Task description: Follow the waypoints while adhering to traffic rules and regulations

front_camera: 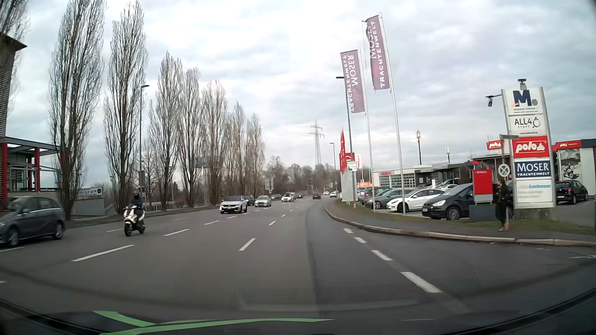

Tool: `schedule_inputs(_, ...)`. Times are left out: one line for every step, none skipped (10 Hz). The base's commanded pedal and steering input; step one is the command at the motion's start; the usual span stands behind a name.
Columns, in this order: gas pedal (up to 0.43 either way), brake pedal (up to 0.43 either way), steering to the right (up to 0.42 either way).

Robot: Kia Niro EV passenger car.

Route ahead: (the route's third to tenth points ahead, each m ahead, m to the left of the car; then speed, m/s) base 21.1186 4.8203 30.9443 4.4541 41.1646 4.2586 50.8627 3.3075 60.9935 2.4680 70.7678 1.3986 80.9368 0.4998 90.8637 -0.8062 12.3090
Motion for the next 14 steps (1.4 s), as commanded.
schedule_inputs(0.067,0.0,0.002)
schedule_inputs(0.067,0.0,0.002)
schedule_inputs(0.067,0.0,0.003)
schedule_inputs(0.067,0.0,0.003)
schedule_inputs(0.067,0.0,0.003)
schedule_inputs(0.067,0.0,0.004)
schedule_inputs(0.067,0.0,0.004)
schedule_inputs(0.067,0.0,0.005)
schedule_inputs(0.067,0.0,0.005)
schedule_inputs(0.067,0.0,0.005)
schedule_inputs(0.067,0.0,0.005)
schedule_inputs(0.067,0.0,0.006)
schedule_inputs(0.067,0.0,0.006)
schedule_inputs(0.067,0.0,0.006)
